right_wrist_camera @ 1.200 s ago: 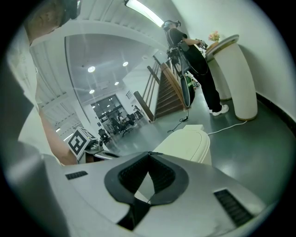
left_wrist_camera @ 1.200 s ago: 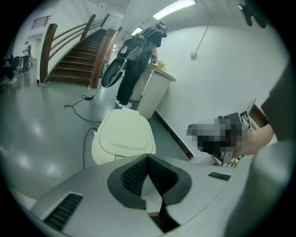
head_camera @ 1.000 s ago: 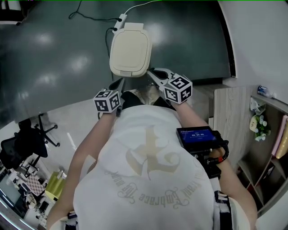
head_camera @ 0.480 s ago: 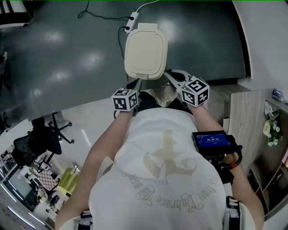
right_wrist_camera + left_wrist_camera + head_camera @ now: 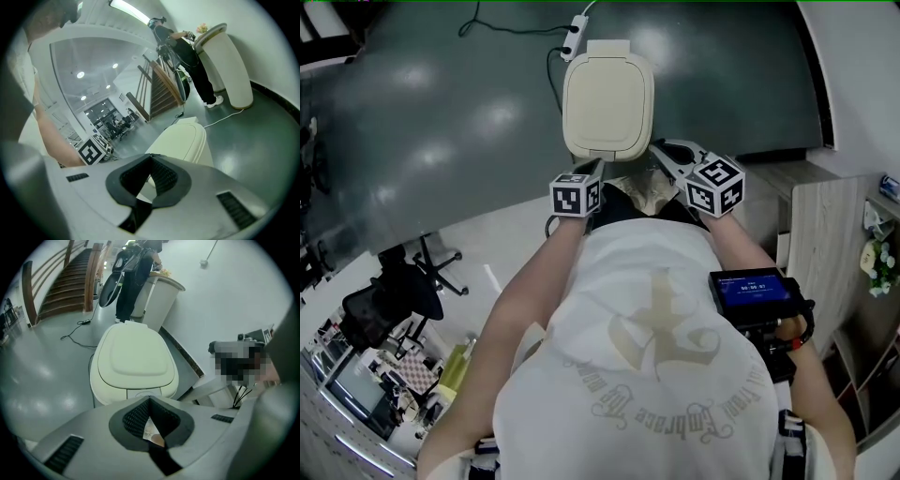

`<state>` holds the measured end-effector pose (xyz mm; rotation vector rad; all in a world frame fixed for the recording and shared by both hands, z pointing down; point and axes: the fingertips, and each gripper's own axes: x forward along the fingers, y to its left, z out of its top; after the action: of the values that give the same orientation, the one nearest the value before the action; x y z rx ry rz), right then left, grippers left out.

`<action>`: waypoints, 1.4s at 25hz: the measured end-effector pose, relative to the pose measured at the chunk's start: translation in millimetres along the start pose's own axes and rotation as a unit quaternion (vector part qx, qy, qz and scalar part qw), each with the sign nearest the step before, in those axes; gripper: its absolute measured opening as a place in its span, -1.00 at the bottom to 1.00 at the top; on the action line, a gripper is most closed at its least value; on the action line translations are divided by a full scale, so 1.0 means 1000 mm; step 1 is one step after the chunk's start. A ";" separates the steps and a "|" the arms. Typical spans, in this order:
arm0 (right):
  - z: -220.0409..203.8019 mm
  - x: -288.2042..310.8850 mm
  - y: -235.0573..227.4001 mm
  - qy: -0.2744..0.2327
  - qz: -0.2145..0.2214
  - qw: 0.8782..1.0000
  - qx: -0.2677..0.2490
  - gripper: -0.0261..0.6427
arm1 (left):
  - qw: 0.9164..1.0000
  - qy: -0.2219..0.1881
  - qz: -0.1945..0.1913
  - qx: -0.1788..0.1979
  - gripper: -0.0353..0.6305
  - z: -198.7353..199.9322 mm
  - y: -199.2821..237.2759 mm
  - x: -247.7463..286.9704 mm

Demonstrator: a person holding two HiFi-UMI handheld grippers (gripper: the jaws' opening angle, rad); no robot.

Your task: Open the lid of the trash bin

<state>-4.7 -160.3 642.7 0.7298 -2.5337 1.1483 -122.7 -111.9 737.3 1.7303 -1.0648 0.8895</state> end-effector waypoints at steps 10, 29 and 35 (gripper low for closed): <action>0.004 0.001 -0.004 -0.001 -0.003 1.000 -0.003 -0.91 | 1.000 0.020 0.007 -0.003 -0.86 -0.005 0.006 0.000; -0.005 0.004 0.001 0.027 0.005 1.000 -0.012 -0.91 | 0.999 0.032 0.013 0.014 -0.86 -0.010 -0.002 -0.001; -0.008 0.004 -0.001 0.032 0.004 0.999 -0.015 -0.91 | 1.000 0.025 0.016 0.008 -0.86 -0.010 -0.002 0.001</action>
<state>-7.5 -155.7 650.3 0.6643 -2.4970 1.1155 -121.2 -102.3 741.1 1.6998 -1.0570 0.9600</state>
